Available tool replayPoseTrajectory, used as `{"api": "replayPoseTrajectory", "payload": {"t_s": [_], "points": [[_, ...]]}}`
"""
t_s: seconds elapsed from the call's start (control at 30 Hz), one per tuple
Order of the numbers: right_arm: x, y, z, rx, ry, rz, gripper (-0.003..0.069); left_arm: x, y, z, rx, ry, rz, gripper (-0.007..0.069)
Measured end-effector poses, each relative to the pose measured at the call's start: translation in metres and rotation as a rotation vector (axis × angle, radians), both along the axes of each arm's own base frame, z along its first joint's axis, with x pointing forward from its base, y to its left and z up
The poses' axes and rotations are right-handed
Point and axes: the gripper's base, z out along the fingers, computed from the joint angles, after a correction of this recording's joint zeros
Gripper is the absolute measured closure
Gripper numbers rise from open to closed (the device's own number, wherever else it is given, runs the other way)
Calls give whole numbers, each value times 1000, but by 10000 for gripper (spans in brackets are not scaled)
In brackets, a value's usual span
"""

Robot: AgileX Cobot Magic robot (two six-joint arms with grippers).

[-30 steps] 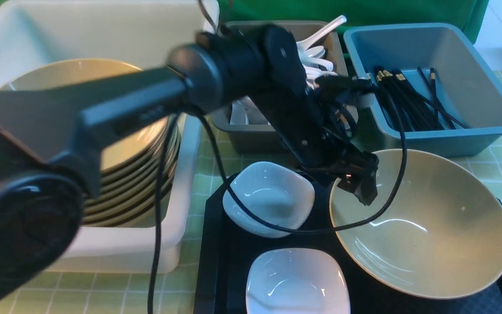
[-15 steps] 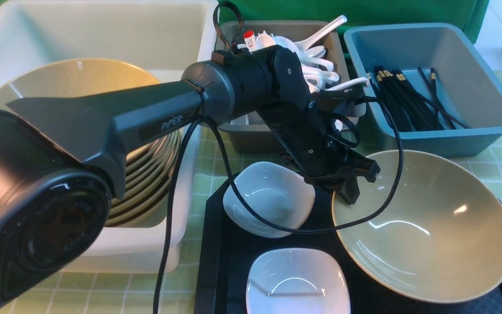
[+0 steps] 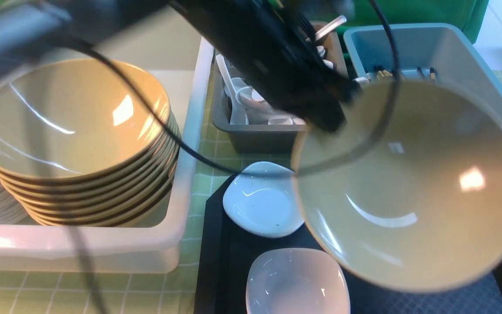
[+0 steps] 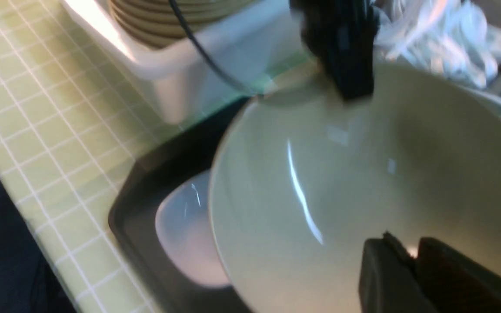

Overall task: On green table put chopsticks spoon bowls plates into blue grey white boxes.
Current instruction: 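Place the tan bowl onto the bowl stack in the left bin with the left gripper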

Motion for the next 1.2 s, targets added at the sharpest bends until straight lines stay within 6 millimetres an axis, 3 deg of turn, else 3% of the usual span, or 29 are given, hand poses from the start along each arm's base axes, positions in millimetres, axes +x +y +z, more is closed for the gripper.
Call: {"api": "replayPoseTrajectory", "payload": {"t_s": [0.07, 0.1, 0.13, 0.2, 0.3, 0.43, 0.5, 0.57, 0.6, 0.63, 0.73, 0.83, 1.2], "points": [[-1, 5, 4, 34, -42, 65, 561, -9, 45, 38, -28, -50, 73, 608], [-2, 6, 5, 39, -48, 78, 564, -8, 52, 40, -27, -52, 87, 608], [-2, 9, 7, 60, -64, 110, 593, -14, 81, 59, -39, -93, 153, 608], [0, 11, 7, 64, -72, 133, 622, -21, 112, 75, -49, -130, 238, 608], [7, 13, 5, 54, -60, 144, 637, -38, 180, 94, -66, -177, 478, 608], [11, 15, 3, 44, -48, 150, 638, -51, 247, 85, -45, -150, 744, 608], [12, 15, 3, 44, -45, 151, 638, -56, 285, 65, -38, -82, 901, 608], [12, 15, 3, 44, -46, 152, 638, -58, 304, 52, -42, -35, 976, 608], [12, 15, 3, 44, -46, 152, 638, -60, 325, 34, -57, 26, 1066, 608], [12, 15, 3, 44, -45, 152, 638, -60, 325, 32, -58, 31, 1067, 608], [13, 15, 3, 44, -44, 151, 638, -56, 341, 0, -83, 135, 1134, 608], [13, 15, 3, 44, -44, 151, 638, -48, 339, -18, -109, 197, 1127, 608], [16, 15, -2, 48, -40, 138, 634, -39, 325, -30, -36, 268, 1175, 586]]}}
